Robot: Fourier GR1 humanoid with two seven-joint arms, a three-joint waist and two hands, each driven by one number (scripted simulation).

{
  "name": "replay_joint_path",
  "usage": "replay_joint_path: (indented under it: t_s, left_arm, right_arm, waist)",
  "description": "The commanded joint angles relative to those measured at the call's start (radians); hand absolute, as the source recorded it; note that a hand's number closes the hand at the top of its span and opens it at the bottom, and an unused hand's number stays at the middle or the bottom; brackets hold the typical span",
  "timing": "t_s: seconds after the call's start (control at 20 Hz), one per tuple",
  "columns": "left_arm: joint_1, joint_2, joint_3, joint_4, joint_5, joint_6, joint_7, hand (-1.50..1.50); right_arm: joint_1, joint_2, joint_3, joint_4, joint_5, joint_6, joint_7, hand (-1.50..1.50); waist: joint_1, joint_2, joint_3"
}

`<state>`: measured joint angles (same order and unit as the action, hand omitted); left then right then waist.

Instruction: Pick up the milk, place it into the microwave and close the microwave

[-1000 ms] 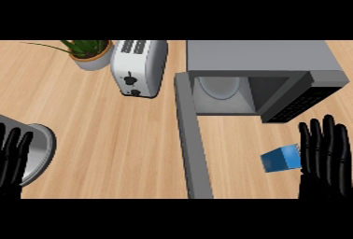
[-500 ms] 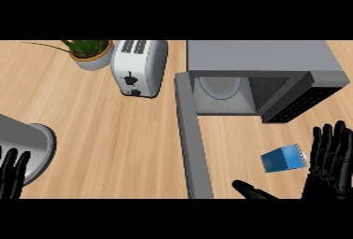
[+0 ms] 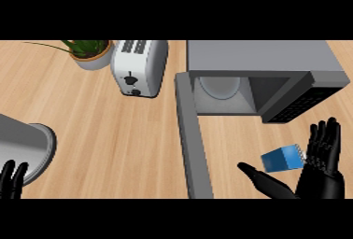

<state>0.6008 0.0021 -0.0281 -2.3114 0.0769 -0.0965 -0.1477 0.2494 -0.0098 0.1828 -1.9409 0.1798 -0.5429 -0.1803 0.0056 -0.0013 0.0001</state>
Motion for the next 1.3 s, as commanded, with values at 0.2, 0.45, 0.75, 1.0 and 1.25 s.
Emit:
replay_joint_path:
  t_s: [0.2, 0.45, 0.75, 1.0, 1.25]
  left_arm:
    - [0.001, -0.002, -0.041, -0.045, -0.022, 0.035, 0.029, -1.5]
    - [0.068, 0.0, 0.015, -0.018, 0.025, -0.035, -0.044, -1.5]
    - [0.106, -0.002, -0.107, -0.014, -0.062, 0.039, -0.086, -1.5]
    - [0.088, 0.013, 0.046, 0.033, 0.062, -0.062, -0.108, -1.5]
    - [0.126, -0.002, -0.061, 0.024, -0.013, -0.008, -0.139, -1.5]
  right_arm:
    - [0.042, -0.017, -0.103, 0.135, -0.079, 0.024, -0.139, -1.5]
    - [0.08, -0.036, -0.189, 0.22, -0.159, 0.078, -0.262, -1.5]
    - [0.037, -0.106, -0.317, 0.371, -0.273, 0.199, -0.338, -1.5]
    - [0.077, -0.05, -0.237, 0.404, -0.211, 0.199, -0.354, -1.5]
    - [-0.044, -0.086, -0.335, 0.603, -0.258, 0.241, -0.424, -1.5]
  waist:
    - [-0.005, 0.0, 0.0]
    - [-0.002, 0.0, 0.0]
    - [-0.001, 0.0, 0.001]
    - [-0.001, 0.0, 0.0]
    - [0.002, 0.0, 0.0]
